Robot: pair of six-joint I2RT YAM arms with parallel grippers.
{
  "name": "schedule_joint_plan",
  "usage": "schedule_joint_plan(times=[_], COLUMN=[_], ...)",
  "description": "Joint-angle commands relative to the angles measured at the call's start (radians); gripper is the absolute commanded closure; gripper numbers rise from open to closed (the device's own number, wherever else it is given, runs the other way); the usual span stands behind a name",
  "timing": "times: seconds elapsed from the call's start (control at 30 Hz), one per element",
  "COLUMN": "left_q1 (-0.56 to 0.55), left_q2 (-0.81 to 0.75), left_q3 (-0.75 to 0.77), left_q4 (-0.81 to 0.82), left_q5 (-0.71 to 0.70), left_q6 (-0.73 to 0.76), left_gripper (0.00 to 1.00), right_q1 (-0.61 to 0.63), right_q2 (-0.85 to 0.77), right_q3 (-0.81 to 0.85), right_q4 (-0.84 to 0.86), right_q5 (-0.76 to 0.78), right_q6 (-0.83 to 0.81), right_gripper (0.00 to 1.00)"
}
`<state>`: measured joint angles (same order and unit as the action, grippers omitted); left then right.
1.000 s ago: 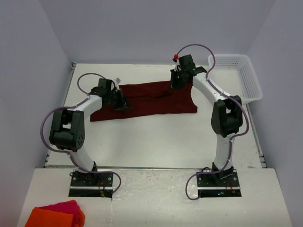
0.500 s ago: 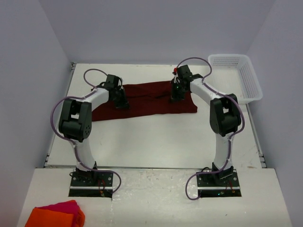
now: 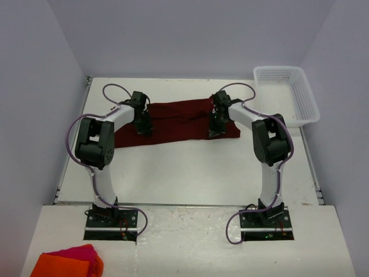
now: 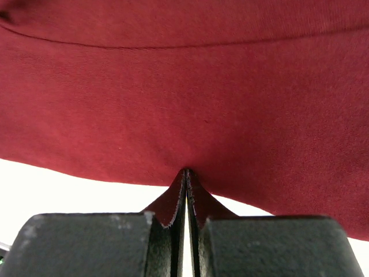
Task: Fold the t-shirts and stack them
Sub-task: Rotate the tshirt 90 degrees
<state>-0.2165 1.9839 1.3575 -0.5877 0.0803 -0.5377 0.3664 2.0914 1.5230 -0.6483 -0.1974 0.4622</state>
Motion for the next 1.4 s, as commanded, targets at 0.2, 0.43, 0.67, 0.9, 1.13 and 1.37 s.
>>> schedule_joint_plan(times=[0.2, 0.43, 0.67, 0.9, 1.13, 1.37], left_q1=[-0.023, -0.092, -0.268, -0.480, -0.684, -0.695], left_q2=[-0.014, -0.088, -0.108, 0.006, 0.136, 0.124], left_q3=[-0.151, -0.291, -0.367, -0.235, -0.085, 0.179], left_q4=[-0.086, -0.052, 0.017, 0.038, 0.144, 0.089], left_q5=[0.061, 0.130, 0.246, 0.375, 0.609, 0.636], left_q6=[0.015, -0.014, -0.082, -0.120, -0.156, -0.059], left_gripper=[1.00, 1.00, 1.00, 1.00, 1.00, 1.00], right_q1=[0.013, 0.017, 0.016, 0.017, 0.017, 0.016], right_q2=[-0.033, -0.080, -0.163, -0.281, -0.465, -0.613], right_q3=[-0.090, -0.170, -0.138, -0.112, -0.188, -0.254], right_q4=[0.027, 0.076, 0.069, 0.033, 0.044, 0.012], right_q5=[0.046, 0.052, 0.144, 0.185, 0.223, 0.279], right_q6=[0.053, 0.081, 0.059, 0.055, 0.044, 0.035], right_gripper=[1.00, 1.00, 1.00, 1.00, 1.00, 1.00])
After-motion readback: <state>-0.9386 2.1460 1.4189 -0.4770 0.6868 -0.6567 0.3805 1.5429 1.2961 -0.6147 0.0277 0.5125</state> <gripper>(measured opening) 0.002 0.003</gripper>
